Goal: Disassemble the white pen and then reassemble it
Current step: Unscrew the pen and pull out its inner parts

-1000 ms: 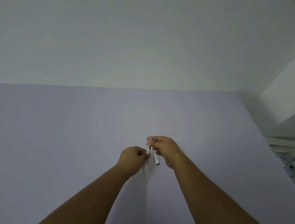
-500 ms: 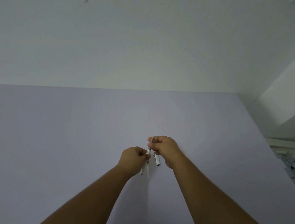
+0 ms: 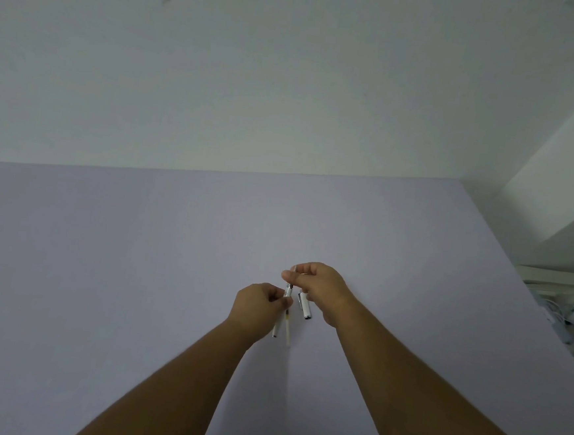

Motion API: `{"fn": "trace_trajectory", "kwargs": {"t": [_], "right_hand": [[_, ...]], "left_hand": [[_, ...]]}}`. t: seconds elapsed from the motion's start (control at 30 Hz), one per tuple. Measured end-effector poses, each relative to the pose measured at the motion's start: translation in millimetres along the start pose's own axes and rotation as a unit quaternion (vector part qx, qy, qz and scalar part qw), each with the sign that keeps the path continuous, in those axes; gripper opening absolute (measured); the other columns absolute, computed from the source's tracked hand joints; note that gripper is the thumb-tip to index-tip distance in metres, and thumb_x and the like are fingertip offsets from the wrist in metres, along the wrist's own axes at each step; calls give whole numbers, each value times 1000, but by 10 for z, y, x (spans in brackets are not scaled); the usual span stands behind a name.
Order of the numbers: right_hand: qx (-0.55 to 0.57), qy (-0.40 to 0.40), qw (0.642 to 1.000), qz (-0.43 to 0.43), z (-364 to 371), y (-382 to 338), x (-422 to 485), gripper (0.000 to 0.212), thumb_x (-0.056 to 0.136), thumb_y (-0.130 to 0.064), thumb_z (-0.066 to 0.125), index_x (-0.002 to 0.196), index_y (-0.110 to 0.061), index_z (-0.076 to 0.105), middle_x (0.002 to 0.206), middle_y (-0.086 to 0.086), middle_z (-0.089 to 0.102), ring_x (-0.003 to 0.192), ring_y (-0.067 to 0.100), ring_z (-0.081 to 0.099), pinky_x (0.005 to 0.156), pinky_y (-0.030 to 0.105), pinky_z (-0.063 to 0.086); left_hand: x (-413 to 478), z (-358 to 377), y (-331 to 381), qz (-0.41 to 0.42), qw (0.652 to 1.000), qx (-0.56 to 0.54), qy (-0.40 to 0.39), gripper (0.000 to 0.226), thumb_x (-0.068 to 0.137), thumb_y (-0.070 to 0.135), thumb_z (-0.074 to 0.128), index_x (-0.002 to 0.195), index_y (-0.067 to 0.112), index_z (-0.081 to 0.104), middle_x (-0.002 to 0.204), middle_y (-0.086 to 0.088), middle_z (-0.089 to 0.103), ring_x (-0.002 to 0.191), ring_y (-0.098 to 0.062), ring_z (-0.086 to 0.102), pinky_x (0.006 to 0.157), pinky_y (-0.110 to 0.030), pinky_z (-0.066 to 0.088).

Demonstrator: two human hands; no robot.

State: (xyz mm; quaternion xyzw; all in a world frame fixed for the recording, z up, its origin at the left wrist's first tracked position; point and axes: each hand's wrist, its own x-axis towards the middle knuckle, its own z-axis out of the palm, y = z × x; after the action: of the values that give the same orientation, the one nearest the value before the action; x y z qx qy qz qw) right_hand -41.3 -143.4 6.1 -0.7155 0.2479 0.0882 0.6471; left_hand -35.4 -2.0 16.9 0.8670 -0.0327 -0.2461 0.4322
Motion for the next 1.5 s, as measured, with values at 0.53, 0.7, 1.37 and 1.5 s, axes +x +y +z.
{"fn": "trace_trajectory", "kwargs": {"t": [0.53,0.7,1.37,1.5], "right_hand": [[26,-18,1000,1,-19,-12,-11,34,80,-23,68,114,-23,62,106,1,67,90,14,60,80,28,48],[3,9,1000,-3,-6,14,9,31,78,-19,70,107,-23,63,101,1,67,100,19,61,85,30,49],[28,-17,999,5,-47,16,10,30,82,-13,62,110,-24,62,99,-1,72,96,16,63,79,28,50],[11,-16,1000,14,-29,6,-12,32,78,-18,68,110,-23,63,98,1,67,84,13,61,71,24,49]], "left_hand": [[-16,0,17,1,1000,-9,-2,14,86,25,62,82,15,71,81,-6,70,79,-24,64,86,-44,55],[-27,8,49,4,1000,-3,-3,17,86,25,61,86,11,71,88,-12,72,86,-29,67,86,-44,55],[-5,9,27,2,1000,0,-1,18,87,25,61,90,10,72,91,-12,72,87,-28,66,86,-42,55],[0,10,22,5,1000,8,-1,18,86,25,60,88,11,72,89,-11,72,86,-28,67,83,-40,54]]}}
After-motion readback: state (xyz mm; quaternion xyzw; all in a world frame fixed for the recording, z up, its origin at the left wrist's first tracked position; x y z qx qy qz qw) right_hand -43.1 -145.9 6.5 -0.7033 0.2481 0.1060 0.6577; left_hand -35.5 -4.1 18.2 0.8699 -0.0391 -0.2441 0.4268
